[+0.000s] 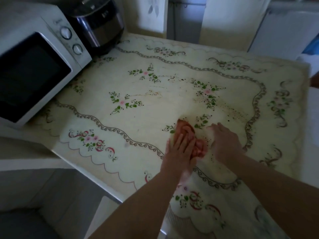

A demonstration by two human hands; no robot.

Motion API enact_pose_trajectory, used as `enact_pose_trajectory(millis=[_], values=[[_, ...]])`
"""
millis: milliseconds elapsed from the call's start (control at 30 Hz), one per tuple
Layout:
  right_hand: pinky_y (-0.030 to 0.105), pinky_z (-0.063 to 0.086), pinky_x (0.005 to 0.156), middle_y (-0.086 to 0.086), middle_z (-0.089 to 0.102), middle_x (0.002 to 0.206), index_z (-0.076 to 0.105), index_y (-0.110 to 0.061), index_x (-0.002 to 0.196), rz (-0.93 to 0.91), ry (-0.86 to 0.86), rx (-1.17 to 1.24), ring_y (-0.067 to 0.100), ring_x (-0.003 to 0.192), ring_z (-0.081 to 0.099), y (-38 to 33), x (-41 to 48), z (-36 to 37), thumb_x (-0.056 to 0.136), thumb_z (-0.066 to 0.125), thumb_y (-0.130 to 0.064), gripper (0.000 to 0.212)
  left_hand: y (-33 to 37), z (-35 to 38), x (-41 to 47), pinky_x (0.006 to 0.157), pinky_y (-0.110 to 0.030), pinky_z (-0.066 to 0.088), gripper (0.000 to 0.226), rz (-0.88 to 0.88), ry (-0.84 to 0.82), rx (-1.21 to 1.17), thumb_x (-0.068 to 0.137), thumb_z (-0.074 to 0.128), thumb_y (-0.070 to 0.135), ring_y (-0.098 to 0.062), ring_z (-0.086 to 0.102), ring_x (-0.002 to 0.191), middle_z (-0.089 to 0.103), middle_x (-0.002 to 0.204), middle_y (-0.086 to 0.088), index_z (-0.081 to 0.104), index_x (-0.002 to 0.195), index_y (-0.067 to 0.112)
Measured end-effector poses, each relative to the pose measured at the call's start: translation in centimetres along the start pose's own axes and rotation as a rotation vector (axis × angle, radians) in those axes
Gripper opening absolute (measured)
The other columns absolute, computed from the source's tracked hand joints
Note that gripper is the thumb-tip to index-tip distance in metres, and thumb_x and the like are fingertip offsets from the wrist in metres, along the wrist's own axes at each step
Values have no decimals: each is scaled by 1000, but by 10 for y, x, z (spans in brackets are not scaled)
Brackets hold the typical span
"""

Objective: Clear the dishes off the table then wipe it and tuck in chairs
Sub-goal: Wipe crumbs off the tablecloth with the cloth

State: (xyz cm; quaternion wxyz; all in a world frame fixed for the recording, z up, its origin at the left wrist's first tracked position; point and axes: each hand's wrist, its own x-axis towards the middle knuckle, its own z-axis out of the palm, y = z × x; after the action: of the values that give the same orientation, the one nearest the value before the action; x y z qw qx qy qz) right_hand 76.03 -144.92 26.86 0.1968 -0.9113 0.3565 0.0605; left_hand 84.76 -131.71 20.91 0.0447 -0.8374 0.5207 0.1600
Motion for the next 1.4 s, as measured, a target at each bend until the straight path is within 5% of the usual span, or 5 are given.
enact_pose_trajectory(millis=[167,467,767,1100,1400], values=[[38,23,114,3,28,155,31,-17,146,6,-48,-10,19,146,18,-2,-16,12,92,40,-8,56,-30,8,-39,115,-55,-12,61,-240,-4,-4,98,3,50,-16,-29,141,-31,153,2,-23,145,23],[34,38,103,2,45,138,42,-18,138,-3,-52,5,18,127,44,-46,28,16,91,48,-9,49,-162,-3,-26,117,-50,-6,70,-637,78,-107,98,11,52,-28,-12,148,-12,160,-12,-10,152,12],[35,14,119,1,10,160,20,-16,151,106,5,57,16,148,6,-121,130,37,100,35,-21,53,-300,-46,87,118,-42,-10,79,-734,141,-135,97,19,55,-34,-11,147,-12,158,-23,-5,152,4],[39,13,121,-2,17,159,30,-20,148,267,135,113,13,148,6,-86,138,35,95,37,-6,55,-279,-82,213,121,-42,0,73,-290,157,40,97,6,54,-29,-7,148,-5,161,-13,-4,153,10],[40,15,119,0,18,159,35,-21,145,389,167,68,15,148,9,-53,102,23,91,41,-5,57,-179,-72,194,121,-44,2,70,101,99,100,97,5,55,-25,-15,147,-11,160,-9,-7,152,13]])
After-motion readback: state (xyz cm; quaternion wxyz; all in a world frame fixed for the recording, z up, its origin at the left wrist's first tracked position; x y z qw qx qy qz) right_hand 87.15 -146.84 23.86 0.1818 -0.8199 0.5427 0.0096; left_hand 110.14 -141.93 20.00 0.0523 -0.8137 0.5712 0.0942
